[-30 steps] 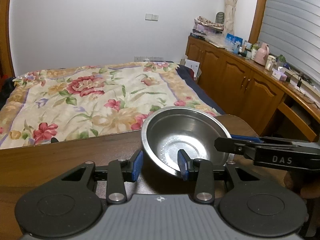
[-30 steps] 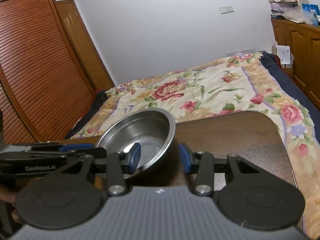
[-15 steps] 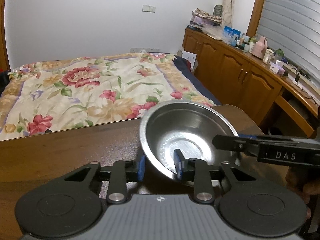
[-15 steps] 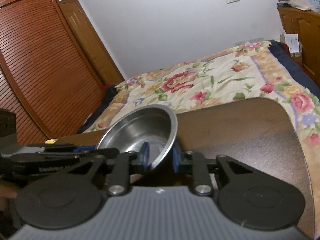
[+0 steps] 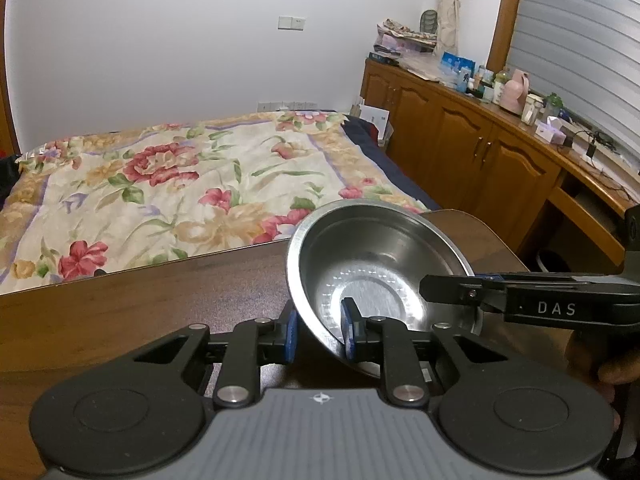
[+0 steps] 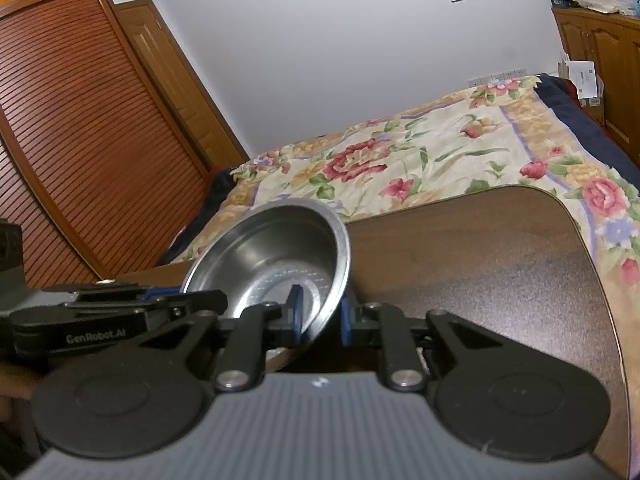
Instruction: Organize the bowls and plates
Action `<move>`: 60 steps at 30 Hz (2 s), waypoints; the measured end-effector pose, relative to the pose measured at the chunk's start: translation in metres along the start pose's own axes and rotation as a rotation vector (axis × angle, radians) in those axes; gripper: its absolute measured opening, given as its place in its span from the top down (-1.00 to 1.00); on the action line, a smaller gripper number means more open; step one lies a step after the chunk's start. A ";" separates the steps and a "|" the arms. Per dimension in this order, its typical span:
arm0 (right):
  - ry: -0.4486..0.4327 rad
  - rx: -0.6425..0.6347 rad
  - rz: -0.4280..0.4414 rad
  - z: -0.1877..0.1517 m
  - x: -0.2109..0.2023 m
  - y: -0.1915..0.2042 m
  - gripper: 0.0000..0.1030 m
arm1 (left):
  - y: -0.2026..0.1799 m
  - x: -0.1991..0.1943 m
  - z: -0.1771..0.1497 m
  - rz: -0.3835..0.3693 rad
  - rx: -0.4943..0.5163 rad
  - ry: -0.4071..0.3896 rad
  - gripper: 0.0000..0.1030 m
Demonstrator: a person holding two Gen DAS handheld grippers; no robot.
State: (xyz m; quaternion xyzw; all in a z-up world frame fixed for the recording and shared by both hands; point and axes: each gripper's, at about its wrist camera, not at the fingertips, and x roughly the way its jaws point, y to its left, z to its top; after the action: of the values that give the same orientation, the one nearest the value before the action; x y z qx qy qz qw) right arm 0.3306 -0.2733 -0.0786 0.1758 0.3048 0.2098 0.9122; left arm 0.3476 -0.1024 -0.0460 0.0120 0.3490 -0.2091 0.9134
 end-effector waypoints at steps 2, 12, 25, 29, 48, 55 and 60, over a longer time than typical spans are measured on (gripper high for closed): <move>-0.003 0.003 0.001 0.001 -0.001 -0.001 0.62 | 0.000 0.000 0.000 0.001 0.002 0.000 0.53; -0.036 0.013 0.013 0.003 -0.010 0.002 0.67 | 0.000 -0.009 0.002 -0.007 0.005 -0.016 0.54; -0.085 -0.062 0.007 0.012 -0.044 0.026 0.67 | -0.009 -0.060 0.007 -0.027 0.025 -0.093 0.58; -0.103 -0.080 0.000 0.013 -0.055 0.033 0.67 | -0.014 -0.072 0.006 -0.037 0.022 -0.111 0.57; -0.153 -0.137 -0.014 0.004 -0.102 0.064 0.67 | -0.033 -0.141 -0.006 -0.066 0.054 -0.186 0.57; -0.139 -0.145 -0.017 -0.010 -0.111 0.071 0.67 | -0.037 -0.159 -0.025 -0.064 0.060 -0.183 0.57; -0.126 -0.144 -0.016 -0.022 -0.117 0.076 0.67 | -0.039 -0.168 -0.035 -0.066 0.057 -0.177 0.57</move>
State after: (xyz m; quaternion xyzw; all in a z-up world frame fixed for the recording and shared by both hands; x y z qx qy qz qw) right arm 0.2114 -0.2619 -0.0047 0.1202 0.2323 0.2122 0.9416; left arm 0.1975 -0.0691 0.0401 0.0079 0.2609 -0.2491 0.9326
